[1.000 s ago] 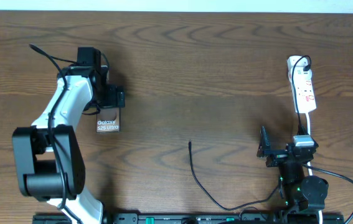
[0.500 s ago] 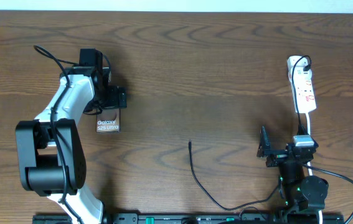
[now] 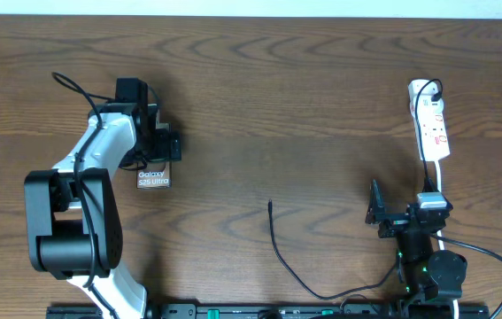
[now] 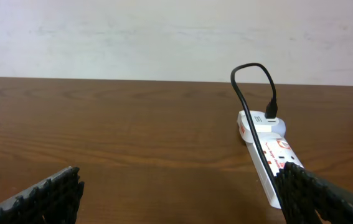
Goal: Plug charger to phone and switch on socket
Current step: 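Lower the left gripper down onto the Galaxy phone, then close the left gripper on the phone's sides, then lift the phone with the left gripper and tilt it upright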
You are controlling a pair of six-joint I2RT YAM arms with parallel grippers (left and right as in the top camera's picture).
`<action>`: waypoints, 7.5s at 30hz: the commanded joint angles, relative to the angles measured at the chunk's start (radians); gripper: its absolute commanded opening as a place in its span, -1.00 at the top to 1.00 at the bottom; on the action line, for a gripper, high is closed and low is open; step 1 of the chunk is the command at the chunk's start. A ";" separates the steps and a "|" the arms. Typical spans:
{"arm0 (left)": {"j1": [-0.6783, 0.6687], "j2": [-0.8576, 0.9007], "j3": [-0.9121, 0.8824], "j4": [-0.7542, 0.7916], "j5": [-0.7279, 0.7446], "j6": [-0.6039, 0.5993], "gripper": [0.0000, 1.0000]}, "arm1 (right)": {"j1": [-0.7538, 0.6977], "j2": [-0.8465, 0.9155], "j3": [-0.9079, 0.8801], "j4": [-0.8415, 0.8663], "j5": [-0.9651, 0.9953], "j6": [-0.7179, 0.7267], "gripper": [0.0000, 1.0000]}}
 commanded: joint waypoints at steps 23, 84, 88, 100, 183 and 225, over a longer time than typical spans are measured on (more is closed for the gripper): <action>-0.002 0.003 -0.003 0.037 -0.045 -0.002 -0.97 | 0.003 -0.005 -0.001 -0.005 0.011 -0.011 -0.99; -0.002 0.080 -0.002 0.053 -0.044 0.013 -0.96 | 0.003 -0.005 -0.001 -0.005 0.011 -0.011 -0.99; -0.002 0.080 -0.002 0.050 -0.044 0.013 -0.98 | 0.003 -0.005 -0.001 -0.005 0.011 -0.011 -0.99; -0.002 0.080 -0.002 0.035 -0.044 0.013 -0.72 | 0.003 -0.005 -0.001 -0.005 0.011 -0.011 -0.99; -0.002 -0.269 0.036 0.028 -0.028 -0.006 0.85 | 0.003 -0.005 -0.001 -0.005 0.011 -0.011 -0.99; 0.023 -0.384 0.035 0.009 0.995 -1.328 0.85 | 0.003 -0.005 -0.001 -0.005 0.011 -0.011 -0.98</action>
